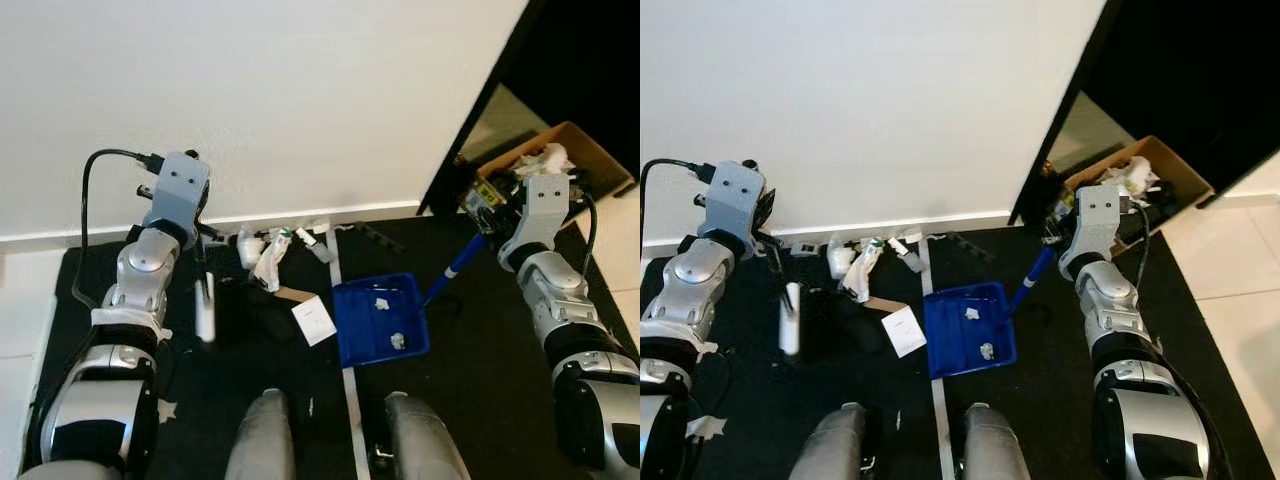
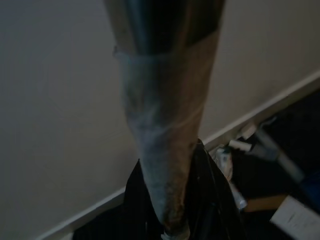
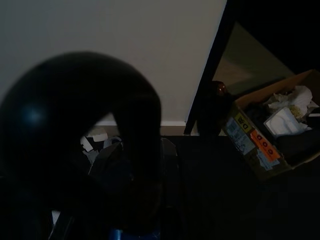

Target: Sweep floor

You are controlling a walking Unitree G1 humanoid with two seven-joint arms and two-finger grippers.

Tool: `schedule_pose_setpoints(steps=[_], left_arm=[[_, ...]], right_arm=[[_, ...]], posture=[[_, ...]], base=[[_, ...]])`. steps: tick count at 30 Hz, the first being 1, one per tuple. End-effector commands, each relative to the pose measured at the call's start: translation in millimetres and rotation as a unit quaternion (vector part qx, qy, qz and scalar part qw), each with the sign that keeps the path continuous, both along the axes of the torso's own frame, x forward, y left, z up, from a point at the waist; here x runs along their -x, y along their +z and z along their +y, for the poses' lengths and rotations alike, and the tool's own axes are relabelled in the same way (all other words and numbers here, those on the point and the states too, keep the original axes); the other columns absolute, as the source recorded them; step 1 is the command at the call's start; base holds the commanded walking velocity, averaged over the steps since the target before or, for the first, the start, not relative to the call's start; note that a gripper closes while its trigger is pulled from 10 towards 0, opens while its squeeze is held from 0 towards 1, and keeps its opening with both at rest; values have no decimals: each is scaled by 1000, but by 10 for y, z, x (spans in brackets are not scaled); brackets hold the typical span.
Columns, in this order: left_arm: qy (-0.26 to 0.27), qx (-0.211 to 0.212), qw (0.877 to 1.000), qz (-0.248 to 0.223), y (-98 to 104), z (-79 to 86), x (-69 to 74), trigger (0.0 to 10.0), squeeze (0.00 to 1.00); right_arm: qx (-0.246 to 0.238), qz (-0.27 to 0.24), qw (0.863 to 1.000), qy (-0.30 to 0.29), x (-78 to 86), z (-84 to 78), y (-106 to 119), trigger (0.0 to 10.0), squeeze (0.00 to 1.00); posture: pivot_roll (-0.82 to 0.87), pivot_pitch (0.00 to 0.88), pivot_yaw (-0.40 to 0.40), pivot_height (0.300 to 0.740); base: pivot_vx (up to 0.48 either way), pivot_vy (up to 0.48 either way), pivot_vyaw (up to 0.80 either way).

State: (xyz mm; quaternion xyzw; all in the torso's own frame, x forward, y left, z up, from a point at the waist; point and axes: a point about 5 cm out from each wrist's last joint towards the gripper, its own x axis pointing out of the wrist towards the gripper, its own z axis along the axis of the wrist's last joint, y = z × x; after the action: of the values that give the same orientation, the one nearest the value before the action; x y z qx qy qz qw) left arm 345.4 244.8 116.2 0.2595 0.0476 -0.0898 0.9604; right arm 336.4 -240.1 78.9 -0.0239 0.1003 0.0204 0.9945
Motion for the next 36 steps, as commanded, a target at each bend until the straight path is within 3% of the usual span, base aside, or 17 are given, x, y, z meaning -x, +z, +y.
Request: schedule_pose_setpoints(steps=[1,5,12,18,22,24,34,36], left_arm=[[-11,-24,1000,-10,54,13,-25,10000,0],[-32,-28,999,0,14,-121,-79,10000,0],[-42,-17,999,1,-60,-284,-102,10000,0],[-64,9,998,2,-114,-570,-146,10000,0],[-71,15,997,1,-104,-636,-164,10000,0],[-78,21,997,-4,-83,-693,-182,10000,0],[-92,21,995,-3,-95,-765,-184,10000,0],[-101,23,995,-1,-110,-811,-178,10000,0]], right_arm=[[28,-3,1000,-3,3,-76,30,10000,0],[46,-6,999,-5,-12,-181,105,10000,0],[47,-3,999,-11,-20,-179,94,10000,0],[-25,6,999,-26,17,62,-81,10000,0],[-63,7,997,-34,21,151,-122,10000,0],[-98,3,995,-32,17,296,-149,10000,0],[-123,-7,992,-22,-29,501,-124,10000,0],[-124,-14,992,-6,-50,620,-96,10000,0]], posture=[[29,146,-24,740],[11,182,-18,740],[-1,210,-19,740],[-10,227,-19,740],[-14,229,-14,740],[-14,228,-12,740],[-15,229,-16,740],[-17,228,-16,740]], base=[[0,0,0],[0,0,0],[0,0,0],[0,0,0],[0,0,0],[0,0,0],[0,0,0],[0,0,0]])
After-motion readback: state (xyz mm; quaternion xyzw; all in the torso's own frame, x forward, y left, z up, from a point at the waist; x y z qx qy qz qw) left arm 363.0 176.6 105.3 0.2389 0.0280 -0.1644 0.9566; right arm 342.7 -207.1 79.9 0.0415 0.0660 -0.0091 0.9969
